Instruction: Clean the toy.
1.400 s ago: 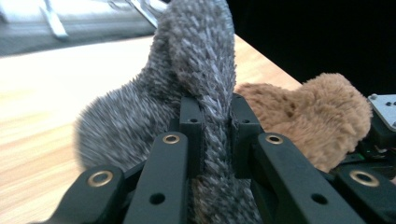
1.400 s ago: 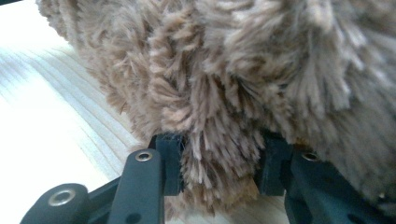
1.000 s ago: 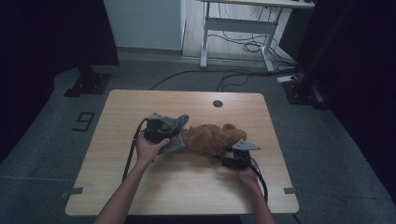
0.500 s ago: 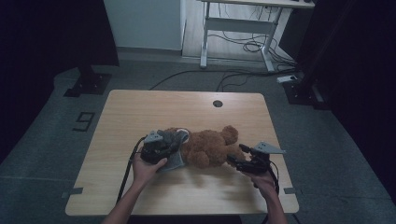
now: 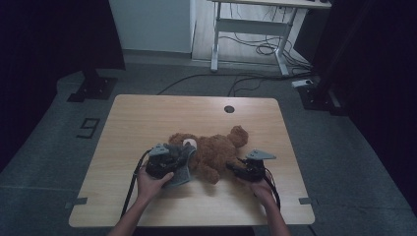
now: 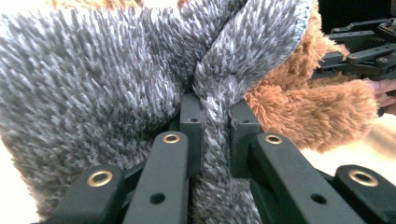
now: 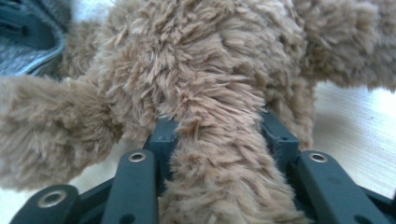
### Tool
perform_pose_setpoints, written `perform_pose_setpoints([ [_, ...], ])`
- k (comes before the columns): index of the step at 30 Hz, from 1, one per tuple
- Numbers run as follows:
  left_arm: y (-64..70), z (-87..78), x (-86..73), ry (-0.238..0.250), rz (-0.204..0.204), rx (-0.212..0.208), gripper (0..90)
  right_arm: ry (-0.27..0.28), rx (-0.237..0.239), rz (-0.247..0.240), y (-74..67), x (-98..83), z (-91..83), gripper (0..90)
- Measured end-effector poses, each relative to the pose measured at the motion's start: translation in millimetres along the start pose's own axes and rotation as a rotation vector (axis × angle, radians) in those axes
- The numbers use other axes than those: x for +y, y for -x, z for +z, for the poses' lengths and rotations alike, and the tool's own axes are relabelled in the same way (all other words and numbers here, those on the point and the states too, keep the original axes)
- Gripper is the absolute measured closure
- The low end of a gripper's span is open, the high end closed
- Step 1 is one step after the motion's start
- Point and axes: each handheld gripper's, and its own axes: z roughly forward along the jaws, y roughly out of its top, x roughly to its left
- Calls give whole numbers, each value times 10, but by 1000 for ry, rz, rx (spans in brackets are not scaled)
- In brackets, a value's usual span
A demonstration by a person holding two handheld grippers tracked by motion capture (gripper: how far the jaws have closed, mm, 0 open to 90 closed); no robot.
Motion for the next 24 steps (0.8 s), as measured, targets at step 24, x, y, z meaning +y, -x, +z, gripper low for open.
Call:
perform_pose_setpoints([
  [24,935,984,697,-49,207,-51,790,33,8,-24,-58,-60,-35,658],
])
